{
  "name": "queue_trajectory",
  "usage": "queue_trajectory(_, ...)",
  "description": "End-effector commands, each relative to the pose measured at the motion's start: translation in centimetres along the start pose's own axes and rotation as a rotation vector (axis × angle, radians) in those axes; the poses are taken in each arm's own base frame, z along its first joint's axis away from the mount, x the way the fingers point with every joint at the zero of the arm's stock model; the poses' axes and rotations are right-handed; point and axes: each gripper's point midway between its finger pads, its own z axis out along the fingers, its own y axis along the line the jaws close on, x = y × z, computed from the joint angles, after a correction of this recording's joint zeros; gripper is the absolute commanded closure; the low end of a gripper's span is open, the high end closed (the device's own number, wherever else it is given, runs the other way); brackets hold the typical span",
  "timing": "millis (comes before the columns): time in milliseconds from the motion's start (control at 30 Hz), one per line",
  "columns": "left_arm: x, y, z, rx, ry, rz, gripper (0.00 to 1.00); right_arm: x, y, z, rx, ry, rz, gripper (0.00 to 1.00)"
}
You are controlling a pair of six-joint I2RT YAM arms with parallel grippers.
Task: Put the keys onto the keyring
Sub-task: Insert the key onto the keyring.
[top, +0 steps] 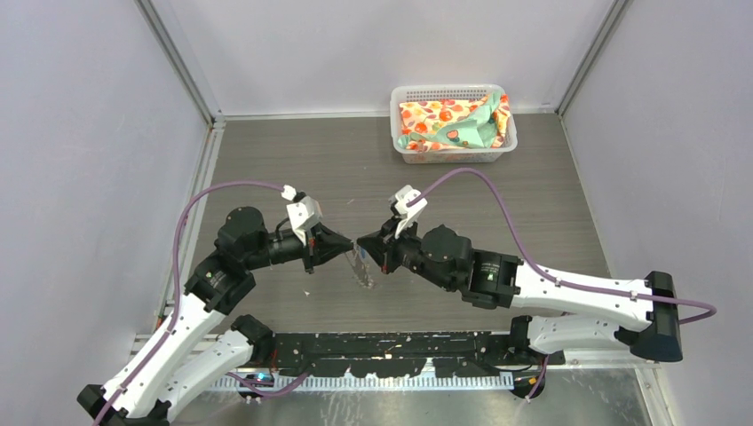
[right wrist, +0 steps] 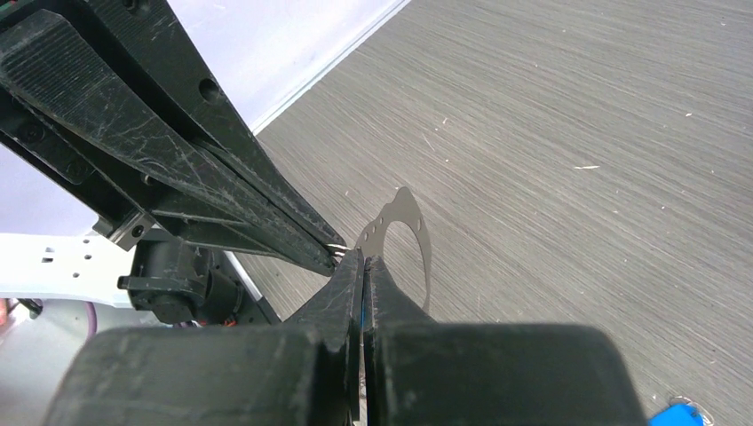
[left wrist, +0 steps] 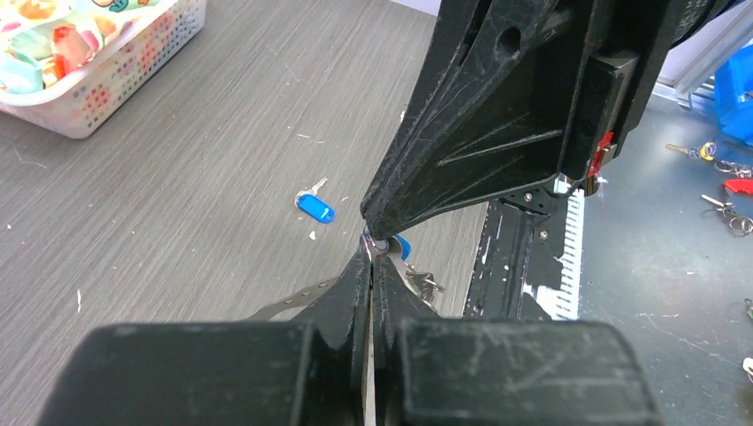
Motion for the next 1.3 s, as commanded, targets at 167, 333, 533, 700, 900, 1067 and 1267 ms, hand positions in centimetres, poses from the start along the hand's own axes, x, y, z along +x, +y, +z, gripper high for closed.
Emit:
queue_trajectory(167,-4.6,-1.8,-0.3,0.078,-0.157,0.115,1.00,-1.5,-0.3,-0.3,-0.001,-0.099,0.114,0.99)
queue_trajectory(333,-6.2,-2.3,-0.4,0.104,-0.198,0.139,1.00,-1.9,-0.6,-0.8,-0.032,-0.120,0.157,0.99)
queue_trajectory(533,-7.8,-3.0,-0.5,0.136,-0.237,0.148,1.00,-2.2,-0.4,-1.1,-0.088,-0.127,0.186,0.99)
queue_trajectory(700,-8.6,-3.5,-0.8,0.149,-0.258,0.160,1.00,-2.4,-0.9,-1.5,-0.118,-0.157,0.232,0.99)
queue_trajectory(900,-9.9,-3.9,-1.0,0.170,-0.291,0.175,1.00,-2.8,-0.6,-1.4,-0.168,-0.147,0.245,0.92)
queue_trajectory(1067,-10.5,-4.1,-1.0,0.178,-0.302,0.187,1.00,-3.2,-1.0,-2.0,-0.170,-0.161,0.263,0.71)
queue_trajectory(1267,-10.8,-4.1,-1.0,0.184,-0.309,0.195,1.00,-4.6,-1.7,-3.9,-0.161,-0.207,0.267,0.53)
